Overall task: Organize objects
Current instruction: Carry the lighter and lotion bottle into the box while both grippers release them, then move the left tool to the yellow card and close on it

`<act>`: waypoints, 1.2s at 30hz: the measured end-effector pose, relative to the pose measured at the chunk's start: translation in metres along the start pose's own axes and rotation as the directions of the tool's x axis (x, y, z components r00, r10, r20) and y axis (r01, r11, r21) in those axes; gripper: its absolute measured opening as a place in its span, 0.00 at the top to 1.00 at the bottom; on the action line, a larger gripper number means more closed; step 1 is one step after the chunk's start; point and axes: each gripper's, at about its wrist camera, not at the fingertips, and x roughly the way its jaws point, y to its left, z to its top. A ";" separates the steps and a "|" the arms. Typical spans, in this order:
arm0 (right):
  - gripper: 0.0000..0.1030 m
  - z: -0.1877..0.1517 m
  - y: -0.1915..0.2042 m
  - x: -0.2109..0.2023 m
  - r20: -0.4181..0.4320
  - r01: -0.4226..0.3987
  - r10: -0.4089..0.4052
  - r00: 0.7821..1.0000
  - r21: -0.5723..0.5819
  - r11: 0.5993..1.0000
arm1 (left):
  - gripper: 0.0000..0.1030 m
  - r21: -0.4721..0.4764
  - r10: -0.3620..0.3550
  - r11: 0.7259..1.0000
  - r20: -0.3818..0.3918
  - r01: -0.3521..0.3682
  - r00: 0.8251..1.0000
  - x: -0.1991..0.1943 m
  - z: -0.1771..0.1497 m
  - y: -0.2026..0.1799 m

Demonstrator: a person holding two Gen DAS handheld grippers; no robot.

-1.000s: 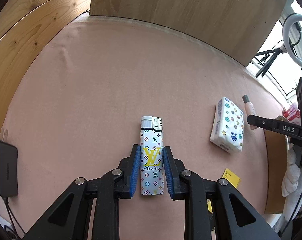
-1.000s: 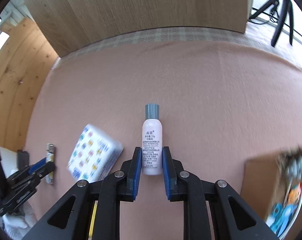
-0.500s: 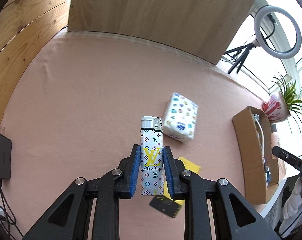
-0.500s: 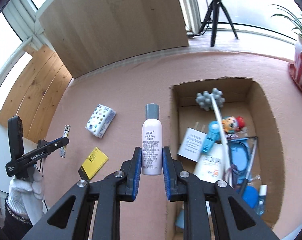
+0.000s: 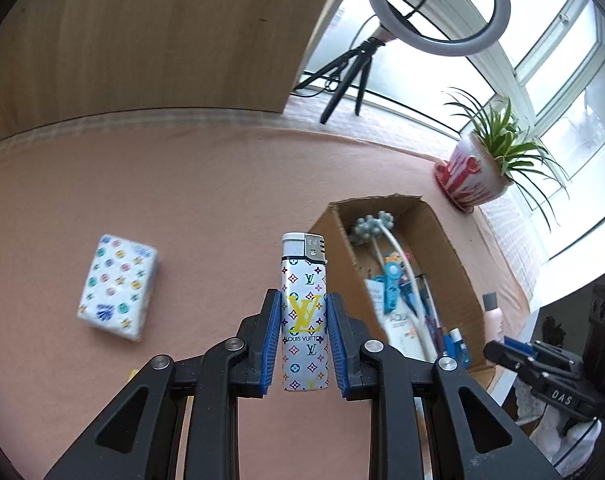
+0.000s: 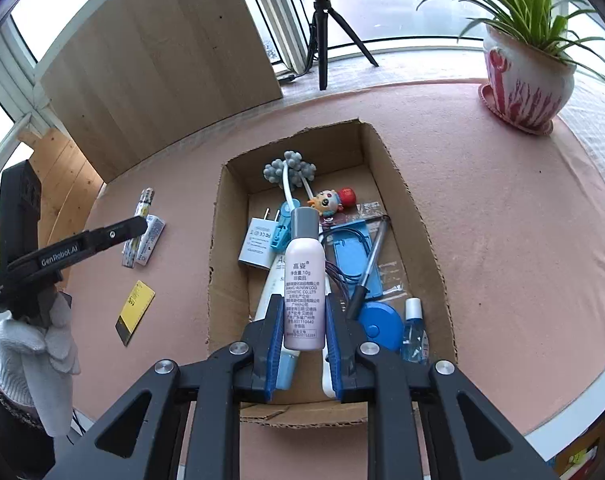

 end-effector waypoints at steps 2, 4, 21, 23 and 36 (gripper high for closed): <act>0.83 -0.001 -0.009 -0.003 0.003 -0.001 0.001 1.000 0.013 1.000 | 0.76 0.028 -0.021 0.999 0.001 0.021 1.000 0.007 0.008 -0.022; 0.83 -0.002 -0.015 -0.006 0.013 0.006 -0.006 1.000 0.016 1.000 | 0.76 0.055 -0.035 0.998 0.002 0.035 0.999 0.014 0.013 -0.042; 0.44 -0.011 -0.010 -0.009 0.012 0.001 0.000 1.000 -0.025 1.000 | 0.21 0.095 0.031 0.995 -0.050 -0.026 0.998 0.035 0.002 -0.067; 0.44 -0.012 -0.005 -0.010 0.021 -0.001 0.002 1.000 -0.034 0.999 | 0.21 0.083 0.044 0.996 -0.044 -0.040 0.998 0.027 -0.004 -0.056; 0.44 -0.019 0.055 0.004 -0.005 -0.075 0.075 0.997 -0.111 0.991 | 0.21 -0.045 0.188 0.981 -0.035 -0.189 0.982 -0.033 -0.040 0.054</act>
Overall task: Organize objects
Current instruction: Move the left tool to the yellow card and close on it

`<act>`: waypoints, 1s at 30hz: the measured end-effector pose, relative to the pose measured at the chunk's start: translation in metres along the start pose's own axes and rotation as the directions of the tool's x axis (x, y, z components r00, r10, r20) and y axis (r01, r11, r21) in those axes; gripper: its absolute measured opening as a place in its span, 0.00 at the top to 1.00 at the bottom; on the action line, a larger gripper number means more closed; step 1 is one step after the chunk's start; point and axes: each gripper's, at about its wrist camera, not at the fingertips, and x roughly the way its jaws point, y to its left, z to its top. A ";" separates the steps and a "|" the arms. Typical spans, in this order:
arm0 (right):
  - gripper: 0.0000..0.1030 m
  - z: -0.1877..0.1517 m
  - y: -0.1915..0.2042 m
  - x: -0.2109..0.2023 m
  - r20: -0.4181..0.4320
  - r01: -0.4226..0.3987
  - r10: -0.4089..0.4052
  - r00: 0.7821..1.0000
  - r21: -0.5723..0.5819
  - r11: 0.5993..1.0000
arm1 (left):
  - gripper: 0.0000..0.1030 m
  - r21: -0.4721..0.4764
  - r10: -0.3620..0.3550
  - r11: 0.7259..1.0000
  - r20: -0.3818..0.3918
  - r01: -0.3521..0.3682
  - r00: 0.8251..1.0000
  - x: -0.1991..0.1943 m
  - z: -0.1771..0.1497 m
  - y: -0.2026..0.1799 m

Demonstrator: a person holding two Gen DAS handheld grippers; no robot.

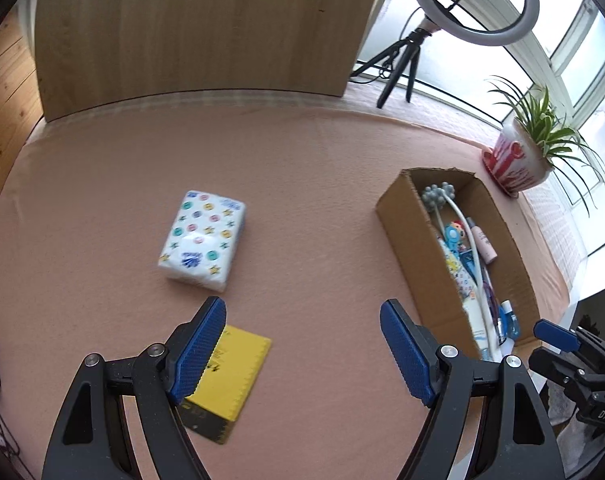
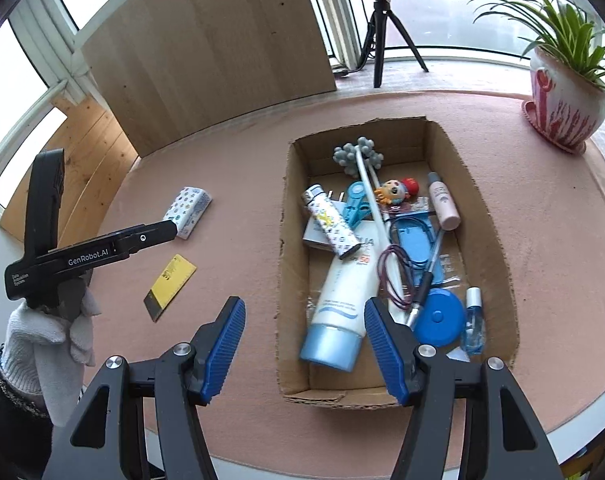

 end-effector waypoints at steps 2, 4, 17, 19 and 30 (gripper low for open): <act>0.44 -0.001 0.011 0.003 -0.006 -0.015 0.015 1.000 -0.015 1.000 | 0.21 -0.019 0.019 1.000 -0.002 -0.019 1.000 -0.004 -0.005 0.017; 0.44 -0.002 0.021 0.007 -0.013 -0.021 0.021 1.000 -0.028 0.999 | 0.23 -0.019 0.031 0.999 -0.007 -0.031 1.000 -0.006 -0.011 0.029; 0.44 -0.008 0.057 0.020 -0.047 0.010 -0.014 0.999 -0.069 0.998 | 0.23 0.149 0.087 0.987 -0.135 -0.067 0.987 0.025 -0.028 0.035; 0.44 -0.009 0.060 0.021 -0.043 0.042 -0.046 0.998 -0.080 0.996 | 0.24 0.171 0.090 0.983 -0.155 -0.063 0.984 0.030 -0.030 0.034; 0.43 -0.013 0.069 0.013 -0.015 0.127 -0.128 0.992 -0.084 0.988 | 0.34 0.243 0.128 0.967 -0.232 -0.070 0.964 0.054 -0.042 0.029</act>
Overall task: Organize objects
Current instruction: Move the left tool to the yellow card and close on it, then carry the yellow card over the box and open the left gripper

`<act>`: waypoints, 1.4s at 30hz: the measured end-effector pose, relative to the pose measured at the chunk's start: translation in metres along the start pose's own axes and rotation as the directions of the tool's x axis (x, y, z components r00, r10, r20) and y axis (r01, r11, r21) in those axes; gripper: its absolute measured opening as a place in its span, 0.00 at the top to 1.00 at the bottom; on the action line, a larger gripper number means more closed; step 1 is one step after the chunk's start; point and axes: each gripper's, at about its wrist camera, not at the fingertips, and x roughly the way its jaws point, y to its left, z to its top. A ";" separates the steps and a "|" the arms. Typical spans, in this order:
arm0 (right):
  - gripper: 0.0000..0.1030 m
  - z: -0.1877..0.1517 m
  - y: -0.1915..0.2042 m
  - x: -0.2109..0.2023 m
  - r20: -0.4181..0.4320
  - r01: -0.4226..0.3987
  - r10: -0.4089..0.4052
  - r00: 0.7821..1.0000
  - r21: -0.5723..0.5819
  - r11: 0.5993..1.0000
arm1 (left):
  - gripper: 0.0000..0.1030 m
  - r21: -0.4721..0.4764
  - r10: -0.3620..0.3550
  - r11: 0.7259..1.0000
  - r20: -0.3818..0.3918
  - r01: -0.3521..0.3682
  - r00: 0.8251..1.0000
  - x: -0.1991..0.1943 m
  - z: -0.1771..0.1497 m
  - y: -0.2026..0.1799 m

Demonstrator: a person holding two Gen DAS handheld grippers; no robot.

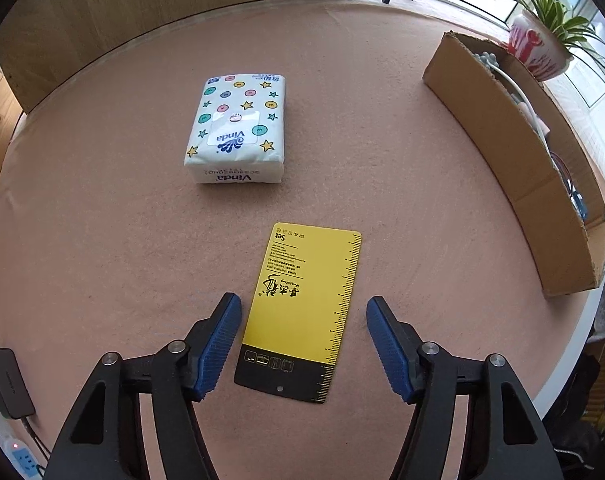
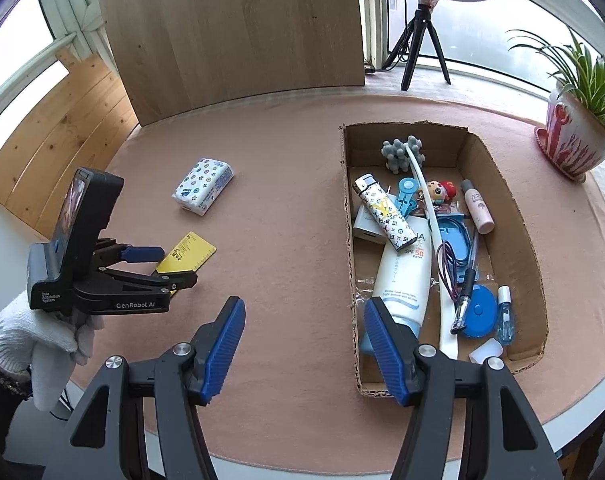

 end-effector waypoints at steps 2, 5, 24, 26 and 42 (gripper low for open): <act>0.43 0.000 -0.001 -0.002 0.004 -0.001 0.001 1.000 0.007 1.000 | 0.36 0.004 0.005 1.000 0.004 -0.005 1.000 0.000 0.001 -0.001; 0.43 0.000 -0.005 -0.002 0.008 -0.007 0.007 1.000 0.020 1.000 | 0.40 0.000 0.008 1.000 0.006 -0.008 1.000 0.000 0.002 0.000; 0.43 -0.002 -0.023 -0.001 0.000 0.000 0.000 1.000 0.074 0.997 | 0.48 -0.027 0.001 1.000 0.036 0.000 0.999 -0.007 -0.015 -0.002; 0.43 -0.003 -0.028 -0.001 -0.002 0.003 -0.003 1.000 0.086 0.996 | 0.48 -0.037 -0.017 0.999 0.037 0.019 0.999 -0.008 -0.018 -0.001; 0.43 -0.013 -0.079 -0.015 0.001 0.044 -0.045 0.999 0.205 0.978 | 0.48 0.039 -0.111 0.994 0.150 0.107 0.982 -0.061 0.027 -0.067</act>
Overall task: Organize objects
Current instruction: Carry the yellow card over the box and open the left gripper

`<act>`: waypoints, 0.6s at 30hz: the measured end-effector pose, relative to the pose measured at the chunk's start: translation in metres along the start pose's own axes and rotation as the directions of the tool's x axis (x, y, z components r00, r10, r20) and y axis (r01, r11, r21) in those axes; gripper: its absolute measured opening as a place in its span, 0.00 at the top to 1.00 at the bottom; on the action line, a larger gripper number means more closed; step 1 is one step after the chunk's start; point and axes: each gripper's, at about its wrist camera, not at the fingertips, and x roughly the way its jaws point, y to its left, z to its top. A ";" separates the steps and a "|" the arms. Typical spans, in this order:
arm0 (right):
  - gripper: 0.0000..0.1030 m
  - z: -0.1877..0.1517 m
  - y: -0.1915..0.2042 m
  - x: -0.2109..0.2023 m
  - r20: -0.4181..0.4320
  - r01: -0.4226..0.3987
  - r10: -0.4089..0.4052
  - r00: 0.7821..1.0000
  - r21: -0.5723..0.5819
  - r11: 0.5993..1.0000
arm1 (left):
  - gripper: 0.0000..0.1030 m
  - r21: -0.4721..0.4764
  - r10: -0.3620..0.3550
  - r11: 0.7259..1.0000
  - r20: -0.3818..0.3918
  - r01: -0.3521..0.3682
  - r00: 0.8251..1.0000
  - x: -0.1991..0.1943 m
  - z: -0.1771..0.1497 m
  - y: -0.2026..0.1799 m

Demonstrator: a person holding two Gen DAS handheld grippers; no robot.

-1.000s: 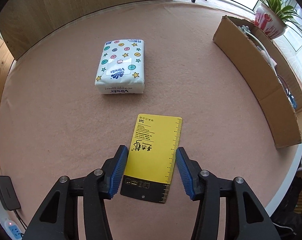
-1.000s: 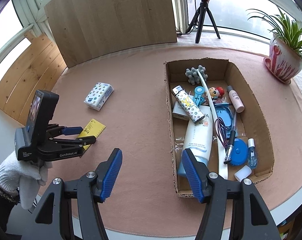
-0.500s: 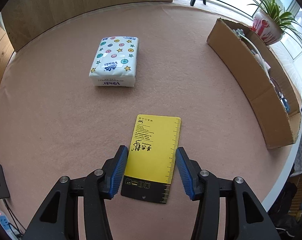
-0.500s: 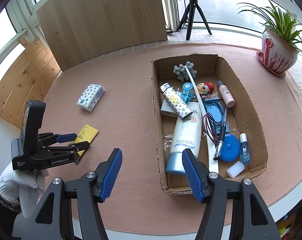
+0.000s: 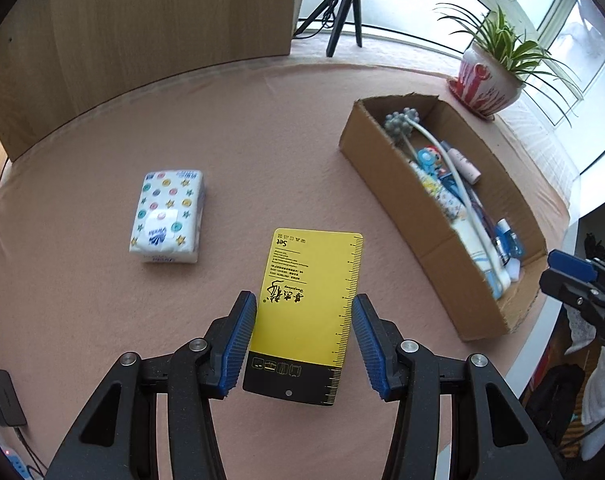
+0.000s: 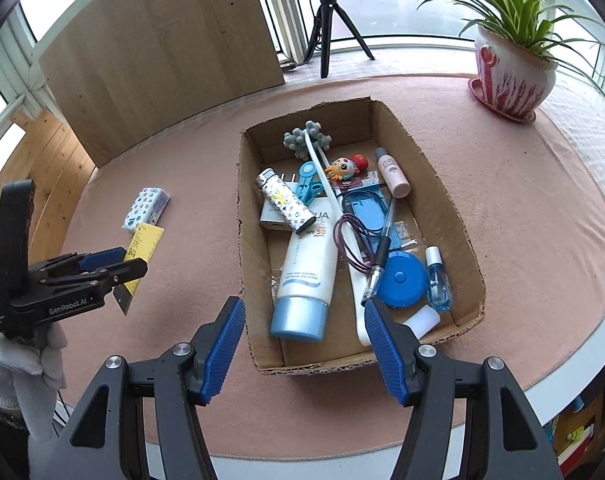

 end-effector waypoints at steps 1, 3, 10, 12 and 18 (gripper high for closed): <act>0.43 0.000 -0.005 -0.001 0.001 0.002 -0.002 1.000 0.010 1.000 | 0.48 0.009 -0.006 1.000 0.009 0.006 1.000 0.000 0.006 -0.006; 0.43 -0.001 -0.012 -0.003 0.001 -0.003 0.003 1.000 0.029 1.000 | 0.48 0.031 -0.023 0.999 0.020 0.023 1.000 -0.006 0.015 -0.015; 0.43 -0.005 -0.036 -0.014 0.014 0.024 -0.025 1.000 0.076 0.997 | 0.48 0.129 -0.071 0.990 0.042 0.065 0.997 0.002 0.052 -0.072; 0.43 -0.006 -0.043 -0.017 0.019 0.040 -0.042 0.999 0.084 0.996 | 0.48 0.152 -0.088 0.985 0.043 0.080 0.995 0.006 0.060 -0.087; 0.43 -0.012 -0.063 -0.024 0.024 0.061 -0.064 0.998 0.108 0.992 | 0.48 0.198 -0.121 0.974 0.025 0.114 0.992 0.027 0.079 -0.129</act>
